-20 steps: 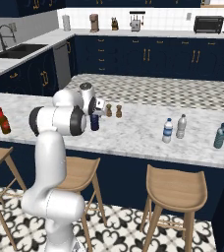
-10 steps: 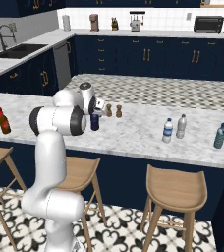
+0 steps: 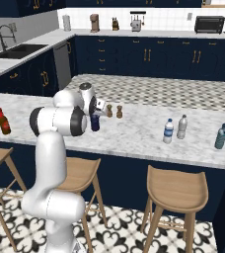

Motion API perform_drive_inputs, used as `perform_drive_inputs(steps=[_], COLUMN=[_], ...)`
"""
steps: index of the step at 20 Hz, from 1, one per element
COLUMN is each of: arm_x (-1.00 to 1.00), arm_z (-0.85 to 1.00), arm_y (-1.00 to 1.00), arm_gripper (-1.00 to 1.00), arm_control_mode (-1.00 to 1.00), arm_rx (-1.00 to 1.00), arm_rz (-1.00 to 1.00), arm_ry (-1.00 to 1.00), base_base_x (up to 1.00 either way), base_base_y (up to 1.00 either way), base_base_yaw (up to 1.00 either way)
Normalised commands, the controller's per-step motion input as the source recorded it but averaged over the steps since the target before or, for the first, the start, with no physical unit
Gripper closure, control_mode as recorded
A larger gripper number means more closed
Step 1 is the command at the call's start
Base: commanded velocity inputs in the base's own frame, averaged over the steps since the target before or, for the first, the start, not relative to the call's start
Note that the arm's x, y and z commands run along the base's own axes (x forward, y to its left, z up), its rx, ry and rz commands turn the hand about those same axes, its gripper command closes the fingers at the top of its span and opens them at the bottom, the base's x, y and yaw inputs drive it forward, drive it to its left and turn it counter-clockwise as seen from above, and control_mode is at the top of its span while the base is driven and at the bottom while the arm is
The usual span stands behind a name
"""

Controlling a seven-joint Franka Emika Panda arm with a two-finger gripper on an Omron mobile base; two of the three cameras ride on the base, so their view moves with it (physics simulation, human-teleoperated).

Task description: Move the plastic bottles in the middle to the plastics group, and the glass bottles in the middle to the glass group.

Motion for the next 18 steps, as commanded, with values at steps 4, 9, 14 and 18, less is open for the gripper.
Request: perform_drive_inputs(steps=[4,9,14,18], arm_x=[0.0,0.0,-0.01,0.0], arm_z=[0.09,0.34,0.2,0.0], arm_y=[-0.3,-0.63,-0.95,-1.0], arm_gripper=[1.0,1.0,1.0,1.0], arm_control_mode=[-1.0,-1.0,-1.0,-1.0], arm_rx=[-0.01,0.0,0.08,0.1], arm_rz=[0.0,-0.02,-0.08,-0.11], arm_ry=[0.0,0.0,-0.01,0.0], base_base_x=[0.0,0.0,0.0,0.0], base_base_y=[0.0,0.0,0.0,0.0], base_base_yaw=[0.0,0.0,0.0,0.0])
